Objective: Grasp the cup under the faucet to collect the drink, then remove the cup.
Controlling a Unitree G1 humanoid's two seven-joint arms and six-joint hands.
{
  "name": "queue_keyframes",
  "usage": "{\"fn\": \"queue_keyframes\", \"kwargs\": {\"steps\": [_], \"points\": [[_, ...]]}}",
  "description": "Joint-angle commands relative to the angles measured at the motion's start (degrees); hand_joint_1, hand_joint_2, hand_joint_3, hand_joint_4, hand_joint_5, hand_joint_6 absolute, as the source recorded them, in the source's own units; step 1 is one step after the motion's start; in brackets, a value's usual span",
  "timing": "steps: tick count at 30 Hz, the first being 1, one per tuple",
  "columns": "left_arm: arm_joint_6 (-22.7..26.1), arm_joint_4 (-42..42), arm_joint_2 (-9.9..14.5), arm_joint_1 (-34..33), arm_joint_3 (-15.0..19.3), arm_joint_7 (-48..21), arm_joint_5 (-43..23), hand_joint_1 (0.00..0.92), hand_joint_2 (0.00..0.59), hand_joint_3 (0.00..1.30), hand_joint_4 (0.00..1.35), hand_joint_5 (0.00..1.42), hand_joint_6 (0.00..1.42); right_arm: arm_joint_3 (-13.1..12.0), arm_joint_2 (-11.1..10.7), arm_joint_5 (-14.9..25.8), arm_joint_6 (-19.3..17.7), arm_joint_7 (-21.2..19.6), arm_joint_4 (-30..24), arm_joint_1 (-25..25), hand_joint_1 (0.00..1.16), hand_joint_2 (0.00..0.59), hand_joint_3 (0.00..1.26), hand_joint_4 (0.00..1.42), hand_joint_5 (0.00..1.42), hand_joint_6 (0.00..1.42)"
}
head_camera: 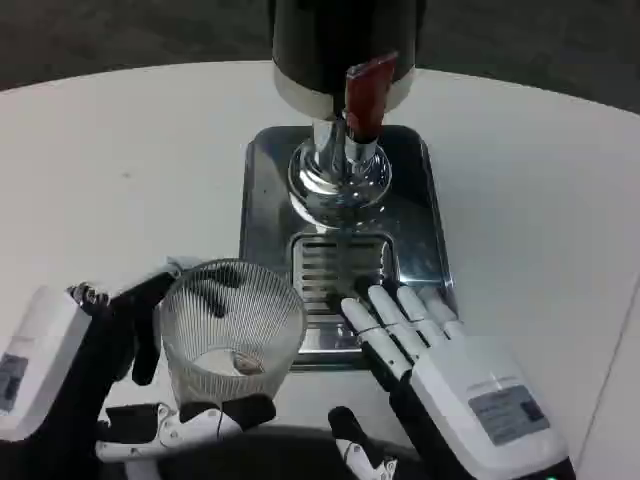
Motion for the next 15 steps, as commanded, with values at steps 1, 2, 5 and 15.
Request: {"fn": "queue_keyframes", "kwargs": {"steps": [1, 2, 5, 15], "points": [[-0.7, -0.1, 0.0, -0.6, -0.1, 0.7, 0.0, 0.465, 0.129, 0.93, 1.06, 1.26, 1.39, -0.5, 0.0, -0.2, 0.1, -1.0, -1.1, 1.1, 0.47, 0.497, 0.08, 0.0, 0.0, 0.0], [-0.7, -0.1, 0.1, -0.6, -0.1, 0.7, 0.0, 0.465, 0.129, 0.93, 1.06, 1.26, 1.39, -0.5, 0.0, -0.1, 0.1, -1.0, -1.1, 1.1, 0.47, 0.496, 0.08, 0.0, 0.0, 0.0], [-0.7, -0.1, 0.1, -0.7, -0.1, 0.7, 0.0, 0.466, 0.128, 0.93, 1.06, 1.26, 1.39, -0.6, 0.1, 0.0, 0.1, -0.9, -1.1, 1.0, 0.47, 0.496, 0.09, 0.0, 0.0, 0.0], [0.0, 0.7, -0.2, -1.4, -0.3, 0.7, -0.2, 0.466, 0.124, 0.93, 1.06, 1.26, 1.39, -0.8, 0.7, 0.0, 0.5, -0.7, -1.1, 0.9, 0.48, 0.495, 0.09, 0.01, 0.0, 0.0]]}}
